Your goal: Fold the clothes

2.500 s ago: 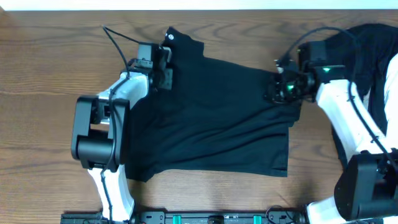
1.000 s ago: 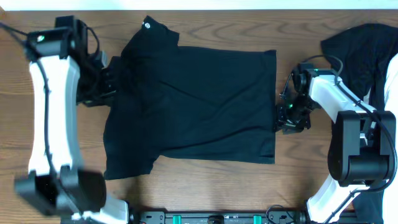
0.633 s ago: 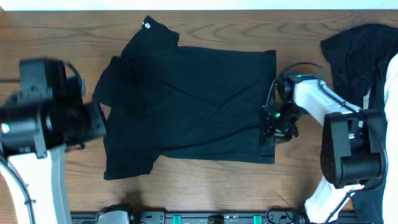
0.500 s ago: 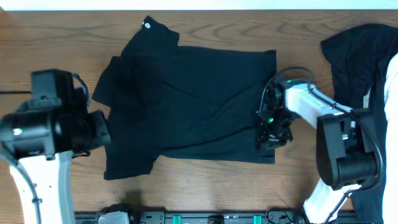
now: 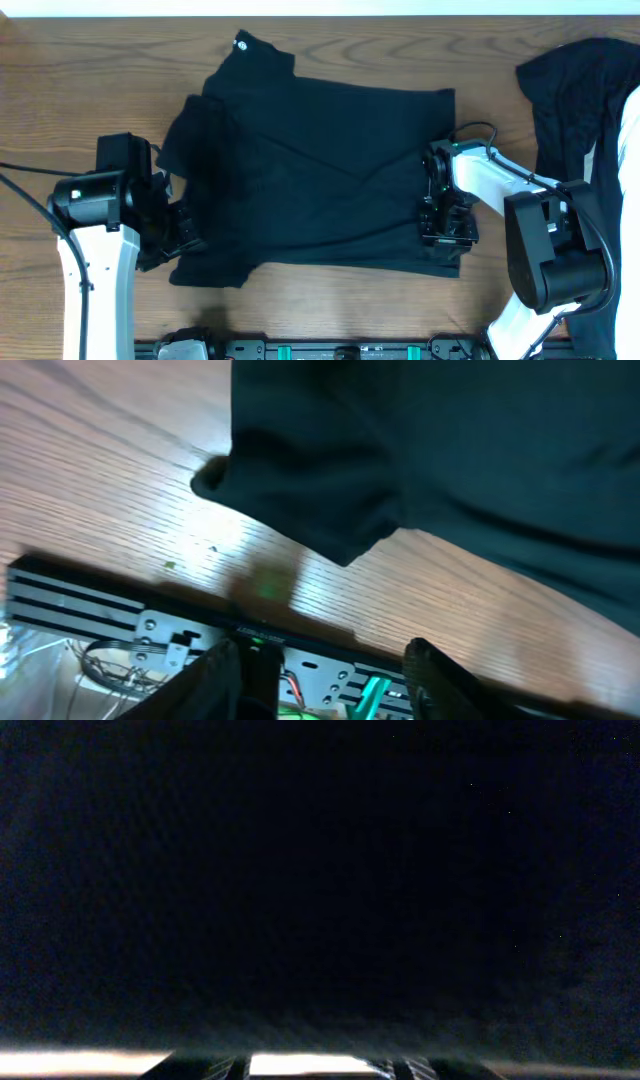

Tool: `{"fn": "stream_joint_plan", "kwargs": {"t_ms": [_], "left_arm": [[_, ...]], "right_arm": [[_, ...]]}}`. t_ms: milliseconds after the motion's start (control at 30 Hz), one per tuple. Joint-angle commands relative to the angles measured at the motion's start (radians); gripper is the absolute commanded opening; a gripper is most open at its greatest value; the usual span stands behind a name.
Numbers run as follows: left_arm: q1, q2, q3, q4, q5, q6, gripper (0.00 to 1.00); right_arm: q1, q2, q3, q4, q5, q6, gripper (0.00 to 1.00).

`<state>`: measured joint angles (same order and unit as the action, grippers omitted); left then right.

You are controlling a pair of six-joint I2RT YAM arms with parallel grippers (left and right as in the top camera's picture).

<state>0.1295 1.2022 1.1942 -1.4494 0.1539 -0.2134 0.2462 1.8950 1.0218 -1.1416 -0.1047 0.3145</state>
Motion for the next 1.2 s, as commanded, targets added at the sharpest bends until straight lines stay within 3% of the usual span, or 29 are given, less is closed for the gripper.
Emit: {"fn": "stream_joint_plan", "kwargs": {"t_ms": [0,233,333,367,467,567,633,800,967,1100,1167], "left_arm": [[0.005,-0.007,-0.033,0.013,0.030,-0.010,0.60],[0.005,-0.007,-0.153,0.093,0.147,-0.029,0.68],[0.005,-0.007,-0.209,0.128,0.153,-0.040,0.68],[0.005,-0.007,-0.224,0.135,0.153,-0.045,0.68],[0.005,-0.007,-0.235,0.148,0.153,-0.054,0.68],[0.005,-0.007,-0.235,0.162,0.153,-0.053,0.68],[0.005,-0.007,-0.235,0.172,0.153,-0.053,0.68],[-0.014,-0.007,-0.235,0.204,0.153,-0.049,0.68],[-0.121,-0.007,-0.251,0.267,0.152,-0.040,0.66],[-0.211,-0.006,-0.322,0.375,0.151,-0.154,0.66],[-0.236,0.003,-0.370,0.425,0.146,-0.204,0.53]], "right_arm": [[-0.006,0.013,-0.021,-0.003,0.165,0.032,0.43],[-0.085,0.013,-0.021,0.071,0.185,0.069,0.56],[-0.163,0.013,-0.021,0.094,0.203,0.117,0.55],[-0.195,0.012,-0.019,0.100,0.178,0.117,0.50],[-0.263,-0.007,-0.010,0.143,-0.015,-0.037,0.37],[-0.303,-0.077,-0.008,0.202,-0.260,-0.183,0.40],[-0.320,-0.131,-0.008,0.231,-0.316,-0.184,0.43],[-0.325,-0.229,-0.008,0.226,-0.309,-0.162,0.47],[-0.313,-0.241,-0.008,0.160,-0.253,-0.158,0.53],[-0.313,-0.242,-0.008,0.155,-0.233,-0.153,0.53],[-0.313,-0.242,-0.008,0.157,-0.233,-0.151,0.52]]}}
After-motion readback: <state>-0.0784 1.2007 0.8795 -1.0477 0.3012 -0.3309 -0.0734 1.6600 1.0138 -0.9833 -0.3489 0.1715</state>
